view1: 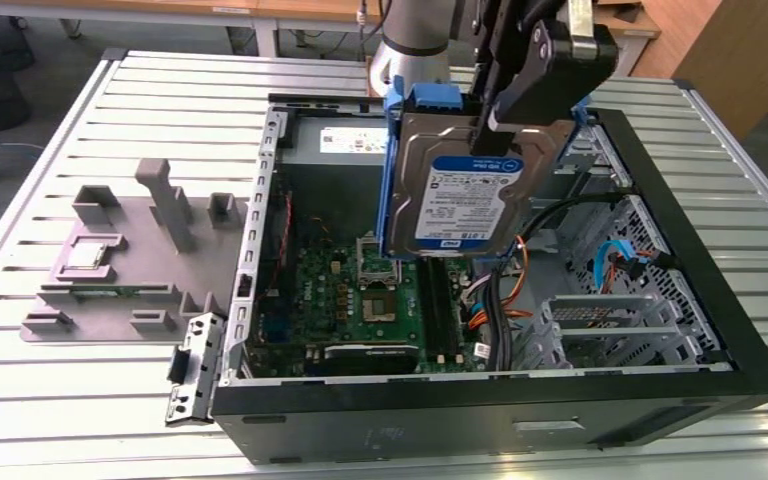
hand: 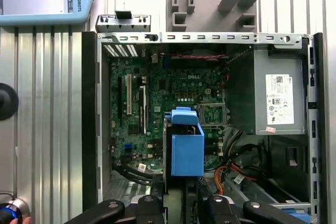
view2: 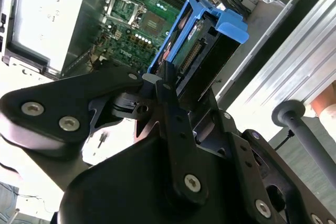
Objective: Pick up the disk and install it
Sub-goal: 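Pick up the disk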
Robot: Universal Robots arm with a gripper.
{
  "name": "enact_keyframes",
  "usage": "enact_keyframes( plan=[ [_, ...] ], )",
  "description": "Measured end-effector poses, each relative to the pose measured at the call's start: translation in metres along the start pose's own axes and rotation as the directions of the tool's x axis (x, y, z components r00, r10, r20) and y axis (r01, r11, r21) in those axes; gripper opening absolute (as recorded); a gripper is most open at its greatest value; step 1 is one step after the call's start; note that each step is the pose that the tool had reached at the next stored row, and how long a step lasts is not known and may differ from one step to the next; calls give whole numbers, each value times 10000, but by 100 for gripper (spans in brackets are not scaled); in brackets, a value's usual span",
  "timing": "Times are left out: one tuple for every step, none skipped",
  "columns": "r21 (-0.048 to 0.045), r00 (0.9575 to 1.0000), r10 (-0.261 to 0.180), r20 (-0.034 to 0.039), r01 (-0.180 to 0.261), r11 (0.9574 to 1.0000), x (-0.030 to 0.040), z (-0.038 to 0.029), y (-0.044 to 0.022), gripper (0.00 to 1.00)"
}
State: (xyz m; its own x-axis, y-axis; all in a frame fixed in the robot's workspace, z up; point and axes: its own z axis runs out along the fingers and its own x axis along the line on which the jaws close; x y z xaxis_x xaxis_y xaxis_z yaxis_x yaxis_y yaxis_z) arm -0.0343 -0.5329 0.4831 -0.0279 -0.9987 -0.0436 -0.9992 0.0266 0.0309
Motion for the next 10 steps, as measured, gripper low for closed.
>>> enact_keyframes(
  plan=[
    [0, 10000, 1, -8, -1, 10000, 16, -1, -1, 35],
    [0, 10000, 2, -19, -2, 10000, 29, -2, -2, 35],
    [1, 10000, 7, -31, -7, 10000, 36, -1, -3, 35],
    [1, 10000, 10, -45, -10, 10000, 39, -1, -8, 35],
    [2, 10000, 18, -55, -18, 10000, 40, -1, -15, 35],
    [2, 10000, 27, -63, -27, 10000, 41, -1, -29, 35],
    [2, 10000, 36, -70, -36, 10000, 42, -1, -46, 35],
    [2, 10000, 44, -75, -44, 10000, 43, -1, -65, 35],
    [2, 10000, 51, -79, -51, 10000, 44, -1, -86, 35],
    [1, 9999, 57, -83, -57, 10000, 45, -1, -108, 35]
  ],
)
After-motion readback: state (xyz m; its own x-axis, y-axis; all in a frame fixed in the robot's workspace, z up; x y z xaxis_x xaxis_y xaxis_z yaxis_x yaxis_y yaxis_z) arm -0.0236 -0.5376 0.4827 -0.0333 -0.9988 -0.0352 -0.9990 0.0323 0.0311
